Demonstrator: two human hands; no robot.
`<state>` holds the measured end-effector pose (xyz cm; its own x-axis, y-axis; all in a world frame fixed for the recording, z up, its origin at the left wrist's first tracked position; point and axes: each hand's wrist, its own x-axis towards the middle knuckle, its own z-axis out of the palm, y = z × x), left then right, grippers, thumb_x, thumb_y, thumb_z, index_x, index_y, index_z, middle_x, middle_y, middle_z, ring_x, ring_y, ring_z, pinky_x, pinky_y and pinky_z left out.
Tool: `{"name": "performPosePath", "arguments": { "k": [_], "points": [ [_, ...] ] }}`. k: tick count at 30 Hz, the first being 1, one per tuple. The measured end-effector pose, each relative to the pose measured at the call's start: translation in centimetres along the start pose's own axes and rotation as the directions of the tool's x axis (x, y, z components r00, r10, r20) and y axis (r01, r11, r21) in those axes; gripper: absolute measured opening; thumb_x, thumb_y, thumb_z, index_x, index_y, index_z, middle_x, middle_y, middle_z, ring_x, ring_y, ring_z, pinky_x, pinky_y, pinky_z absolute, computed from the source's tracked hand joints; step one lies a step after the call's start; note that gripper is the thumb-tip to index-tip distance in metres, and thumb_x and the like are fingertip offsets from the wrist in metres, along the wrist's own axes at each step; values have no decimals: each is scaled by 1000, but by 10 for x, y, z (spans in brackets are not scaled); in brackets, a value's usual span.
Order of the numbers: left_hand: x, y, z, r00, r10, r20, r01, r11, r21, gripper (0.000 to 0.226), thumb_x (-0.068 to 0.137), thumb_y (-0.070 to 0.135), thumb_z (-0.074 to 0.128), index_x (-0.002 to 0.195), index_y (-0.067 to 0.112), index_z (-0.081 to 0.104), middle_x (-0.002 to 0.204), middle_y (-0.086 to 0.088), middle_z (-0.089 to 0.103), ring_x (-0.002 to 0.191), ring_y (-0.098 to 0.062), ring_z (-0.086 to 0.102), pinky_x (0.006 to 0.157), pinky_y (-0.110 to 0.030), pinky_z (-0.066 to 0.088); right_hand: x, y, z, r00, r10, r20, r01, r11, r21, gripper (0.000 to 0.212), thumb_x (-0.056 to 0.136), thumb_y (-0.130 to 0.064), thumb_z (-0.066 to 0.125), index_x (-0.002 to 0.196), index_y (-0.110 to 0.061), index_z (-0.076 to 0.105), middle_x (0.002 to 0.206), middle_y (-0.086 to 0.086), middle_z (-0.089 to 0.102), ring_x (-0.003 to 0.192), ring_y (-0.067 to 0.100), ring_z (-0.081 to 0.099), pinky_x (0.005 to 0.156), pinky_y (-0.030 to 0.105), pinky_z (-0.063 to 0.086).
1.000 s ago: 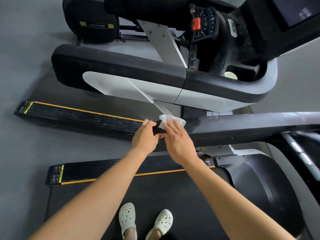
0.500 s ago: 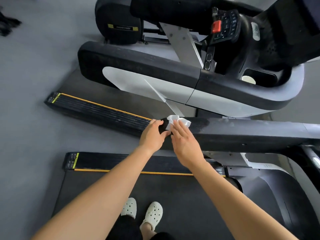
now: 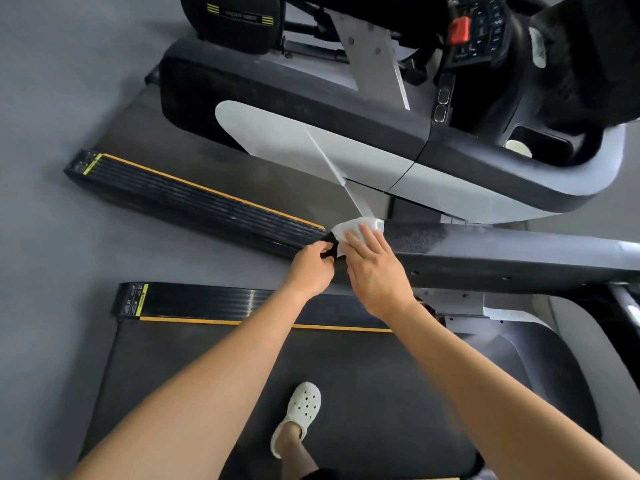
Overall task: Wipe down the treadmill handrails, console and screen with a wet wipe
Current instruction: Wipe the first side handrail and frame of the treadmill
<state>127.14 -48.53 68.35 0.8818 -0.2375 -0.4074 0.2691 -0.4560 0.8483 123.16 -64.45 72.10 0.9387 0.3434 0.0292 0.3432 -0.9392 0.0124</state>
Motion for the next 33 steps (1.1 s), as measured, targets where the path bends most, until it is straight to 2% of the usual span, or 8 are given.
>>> {"name": "performPosePath", "arguments": {
  "k": [4, 8, 11, 18, 22, 25, 30, 33],
  "points": [
    [9, -16, -6, 999, -45, 24, 46, 998, -40, 44, 100, 2, 46, 139, 14, 63, 138, -3, 65, 131, -22, 57, 112, -33, 44, 6, 16, -9, 990, -132, 40, 135, 988, -79, 42, 100, -19, 52, 141, -9, 59, 150, 6, 53, 149, 31, 37, 124, 45, 29],
    [8, -27, -7, 995, -72, 62, 75, 996, -47, 45, 103, 4, 43, 141, 19, 61, 147, -4, 57, 127, -25, 58, 103, -31, 49, 26, 10, -21, 987, 133, -86, -131, 991, 30, 30, 105, -18, 46, 131, -10, 58, 131, 4, 58, 130, 28, 48, 110, 44, 42],
    [7, -37, -3, 994, -93, 64, 96, 994, -43, 43, 103, 5, 45, 141, 19, 60, 146, -5, 57, 120, -23, 59, 93, -26, 47, 31, -8, -10, 981, 173, -86, -175, 984, -16, 33, 106, -21, 42, 130, -7, 59, 135, 7, 57, 133, 36, 44, 114, 48, 35],
    [12, -42, -3, 992, -111, 67, 115, 991, -61, 49, 100, 3, 41, 145, 17, 56, 147, -4, 56, 132, -24, 53, 101, -25, 40, 12, -13, 11, 977, -173, 124, 198, 952, -232, 41, 100, -22, 47, 135, -4, 61, 145, 12, 55, 148, 39, 34, 124, 48, 22],
    [15, -53, -2, 991, -105, 86, 110, 992, -58, 48, 101, 5, 42, 145, 19, 54, 140, -10, 60, 113, -29, 63, 82, -28, 49, 31, -8, -3, 999, 10, 43, 1, 969, -246, 42, 104, -25, 38, 134, -5, 59, 145, 12, 52, 142, 39, 39, 120, 49, 28],
    [15, -62, 0, 991, -100, 89, 107, 991, -79, 48, 100, 4, 45, 146, 17, 53, 144, -7, 57, 121, -25, 61, 95, -30, 50, 33, -26, 9, 995, 98, 21, -89, 960, -266, 45, 107, -26, 35, 134, 1, 59, 146, 17, 53, 142, 43, 36, 121, 52, 24],
    [18, -73, 2, 988, -131, 79, 141, 980, -142, 50, 99, -1, 42, 145, 16, 52, 145, -3, 59, 130, -17, 56, 111, -33, 45, 17, -55, 51, 952, -64, 301, 192, 887, -420, 59, 104, -31, 32, 152, 3, 41, 159, 24, 37, 154, 42, 19, 127, 50, -9],
    [18, -76, 2, 994, -109, 30, 112, 987, -116, 46, 101, 3, 44, 143, 15, 55, 144, -3, 60, 132, -20, 55, 108, -29, 42, 14, -48, 51, 897, -156, 413, 354, 813, -463, 64, 104, -31, 32, 158, 2, 25, 165, 24, 23, 156, 40, 12, 125, 49, -9]
  ]
}}
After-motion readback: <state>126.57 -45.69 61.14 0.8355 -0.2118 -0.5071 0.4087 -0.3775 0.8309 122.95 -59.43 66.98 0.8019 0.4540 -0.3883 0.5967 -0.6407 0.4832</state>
